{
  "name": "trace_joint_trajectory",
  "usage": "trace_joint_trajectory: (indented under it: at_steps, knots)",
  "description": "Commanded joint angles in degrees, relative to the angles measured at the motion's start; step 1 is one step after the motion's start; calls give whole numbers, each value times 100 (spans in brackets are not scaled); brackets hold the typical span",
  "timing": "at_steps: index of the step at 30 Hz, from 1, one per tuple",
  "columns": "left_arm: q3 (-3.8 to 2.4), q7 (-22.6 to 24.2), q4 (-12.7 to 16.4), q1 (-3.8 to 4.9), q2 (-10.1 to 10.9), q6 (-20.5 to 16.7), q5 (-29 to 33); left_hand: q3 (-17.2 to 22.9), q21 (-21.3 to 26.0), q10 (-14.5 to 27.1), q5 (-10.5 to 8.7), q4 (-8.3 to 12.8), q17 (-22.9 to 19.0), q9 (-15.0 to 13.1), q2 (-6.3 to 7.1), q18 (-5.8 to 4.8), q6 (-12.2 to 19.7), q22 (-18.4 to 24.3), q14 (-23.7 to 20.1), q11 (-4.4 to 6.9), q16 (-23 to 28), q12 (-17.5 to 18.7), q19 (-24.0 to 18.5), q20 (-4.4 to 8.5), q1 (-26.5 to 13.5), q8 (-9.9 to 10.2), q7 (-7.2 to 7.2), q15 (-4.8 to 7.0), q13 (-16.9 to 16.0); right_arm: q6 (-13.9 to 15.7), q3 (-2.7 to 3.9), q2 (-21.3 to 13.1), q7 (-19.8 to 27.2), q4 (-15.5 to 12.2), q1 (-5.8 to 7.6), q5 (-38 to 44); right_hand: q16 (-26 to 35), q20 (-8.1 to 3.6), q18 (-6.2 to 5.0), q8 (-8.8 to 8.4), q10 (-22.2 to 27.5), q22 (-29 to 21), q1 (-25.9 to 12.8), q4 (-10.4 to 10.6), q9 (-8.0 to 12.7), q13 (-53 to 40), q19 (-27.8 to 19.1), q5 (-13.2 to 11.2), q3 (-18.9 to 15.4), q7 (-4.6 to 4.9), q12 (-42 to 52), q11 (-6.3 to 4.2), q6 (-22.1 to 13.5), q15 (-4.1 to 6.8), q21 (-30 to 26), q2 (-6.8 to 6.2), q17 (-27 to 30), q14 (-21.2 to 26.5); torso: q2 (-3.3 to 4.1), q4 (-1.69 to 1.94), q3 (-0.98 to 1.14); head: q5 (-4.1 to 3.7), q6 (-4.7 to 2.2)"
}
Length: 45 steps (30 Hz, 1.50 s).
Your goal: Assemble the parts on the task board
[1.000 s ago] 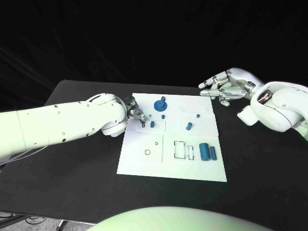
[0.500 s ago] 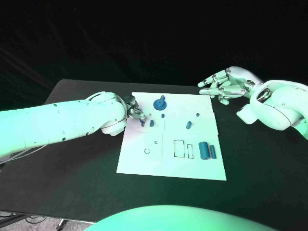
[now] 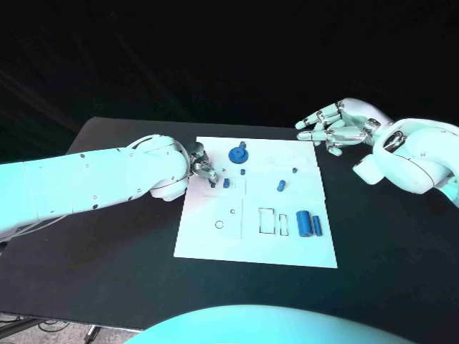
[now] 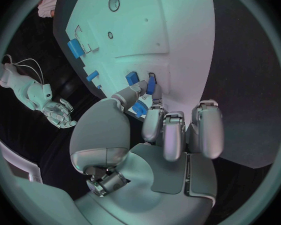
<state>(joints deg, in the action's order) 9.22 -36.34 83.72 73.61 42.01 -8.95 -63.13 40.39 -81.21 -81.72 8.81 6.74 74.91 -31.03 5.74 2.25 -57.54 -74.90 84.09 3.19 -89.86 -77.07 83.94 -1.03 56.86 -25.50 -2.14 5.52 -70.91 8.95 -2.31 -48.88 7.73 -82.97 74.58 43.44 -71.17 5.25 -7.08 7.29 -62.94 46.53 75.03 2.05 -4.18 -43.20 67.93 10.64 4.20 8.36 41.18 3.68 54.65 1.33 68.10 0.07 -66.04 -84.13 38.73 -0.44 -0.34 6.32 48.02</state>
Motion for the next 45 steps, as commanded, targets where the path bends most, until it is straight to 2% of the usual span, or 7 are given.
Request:
trace_joint_trajectory:
  at_steps: [1,17,26,38,45]
  knots:
    - [38,-42,13,-49,-10,403,-125,-48,-4,-31,30,-18,1509,22,-9,-39,-246,-1142,591,9,-14,-25,379,52,65,-816,181,34,-4,-36,0,0,53,-11,-3,33,21,-13,-92,25,-7,-14,34,1,9,7,-14,-13,-23,9,-15,-37,17,-24,-44,25,4,-91,1,0,1,-4,5]
    - [38,-78,-12,-50,-30,466,-206,-317,-8,-30,4,-141,1509,226,-37,-42,-327,-1153,591,17,-14,-40,382,60,45,-784,195,42,-18,-36,0,8,60,-1,-3,33,21,-13,-92,25,-7,-14,34,1,9,7,-14,-13,-23,9,-15,-37,17,-24,-44,25,4,-91,2,1,-2,-5,32]
    - [37,-93,-17,-53,-26,599,-210,-568,-21,-53,-7,-248,1509,374,-3,-45,-396,-1165,591,28,-14,-77,389,64,-15,-778,213,47,-65,-41,0,9,60,7,-4,33,21,-13,-92,25,-7,-14,34,1,9,7,-14,-13,-23,9,-15,-37,17,-24,-44,25,4,-91,0,5,-3,-7,50]
    - [37,-96,-20,-54,-25,603,-210,-642,-22,-58,-3,-291,1509,427,-2,-46,-418,-1168,591,31,-14,-83,390,65,-40,-777,218,49,-72,-44,0,15,63,12,-4,33,21,-13,-92,25,-7,-14,34,1,9,7,-14,-13,-23,9,-15,-37,17,-24,-44,25,4,-91,-3,-1,0,1,53]
    - [36,-93,-32,-55,-23,581,-210,-652,-32,-69,10,-328,1509,471,-68,-48,-440,-1175,591,36,-14,-95,394,65,-29,-778,224,50,-89,-44,0,15,64,12,-4,33,31,-13,-94,28,-7,-28,25,11,9,11,-18,-8,-34,10,-14,-36,18,-25,-54,26,12,-90,-1,2,-2,1,51]
